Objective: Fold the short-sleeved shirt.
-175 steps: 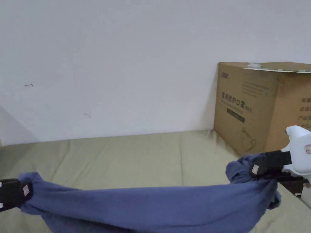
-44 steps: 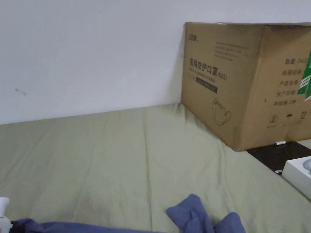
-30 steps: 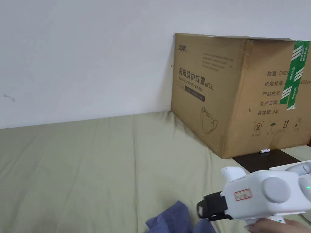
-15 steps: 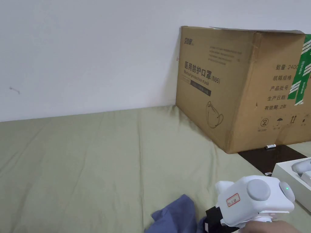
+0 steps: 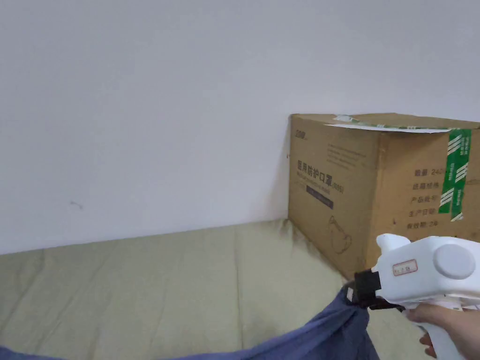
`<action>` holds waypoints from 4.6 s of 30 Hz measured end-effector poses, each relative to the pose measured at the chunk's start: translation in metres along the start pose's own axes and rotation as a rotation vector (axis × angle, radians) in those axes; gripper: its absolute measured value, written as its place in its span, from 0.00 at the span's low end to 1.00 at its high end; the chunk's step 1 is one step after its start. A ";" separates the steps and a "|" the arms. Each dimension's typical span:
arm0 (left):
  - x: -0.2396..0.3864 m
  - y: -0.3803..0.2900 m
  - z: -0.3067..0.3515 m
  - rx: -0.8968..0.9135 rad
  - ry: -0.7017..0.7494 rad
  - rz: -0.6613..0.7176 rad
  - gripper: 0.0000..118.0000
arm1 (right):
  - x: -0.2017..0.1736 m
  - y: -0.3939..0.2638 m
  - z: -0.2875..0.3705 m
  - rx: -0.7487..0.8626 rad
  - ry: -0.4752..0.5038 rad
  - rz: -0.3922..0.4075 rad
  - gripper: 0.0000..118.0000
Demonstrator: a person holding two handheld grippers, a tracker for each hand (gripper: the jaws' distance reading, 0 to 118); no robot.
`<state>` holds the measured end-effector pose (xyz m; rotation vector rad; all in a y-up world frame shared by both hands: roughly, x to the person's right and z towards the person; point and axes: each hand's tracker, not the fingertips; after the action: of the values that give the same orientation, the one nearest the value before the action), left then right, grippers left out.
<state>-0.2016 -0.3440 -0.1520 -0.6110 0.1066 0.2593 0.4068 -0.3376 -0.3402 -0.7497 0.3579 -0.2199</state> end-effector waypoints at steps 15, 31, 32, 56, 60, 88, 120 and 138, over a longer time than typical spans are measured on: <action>0.042 0.129 0.104 0.285 -0.009 -0.063 0.02 | -0.066 0.136 0.140 0.352 -0.014 0.054 0.05; 0.056 0.251 -0.013 0.427 0.074 -0.054 0.02 | -0.096 0.269 0.050 0.513 -0.116 0.065 0.05; 0.056 0.257 -0.023 0.434 0.086 -0.060 0.02 | -0.097 0.274 0.042 0.520 -0.120 0.064 0.05; 0.006 -0.101 -0.175 -0.180 0.024 -0.076 0.02 | 0.072 -0.104 -0.150 -0.080 -0.262 -0.022 0.05; -0.016 -0.161 -0.125 -0.227 -0.003 -0.019 0.02 | 0.096 -0.170 -0.090 -0.125 -0.214 -0.064 0.05; -0.012 -0.240 0.071 -0.072 -0.094 -0.021 0.96 | 0.088 -0.259 0.094 0.009 -0.131 -0.042 0.98; -0.010 -0.265 -0.004 -0.331 0.007 -0.136 0.02 | -0.009 -0.264 0.110 0.071 0.006 0.027 0.00; 0.023 -0.245 0.061 -0.191 -0.054 -0.148 0.02 | 0.097 -0.266 0.047 -0.203 -0.171 -0.013 0.96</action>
<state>-0.1118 -0.4967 0.0295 -0.7972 -0.0158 0.1431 0.4966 -0.5291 -0.1454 -0.9639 0.2150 -0.1313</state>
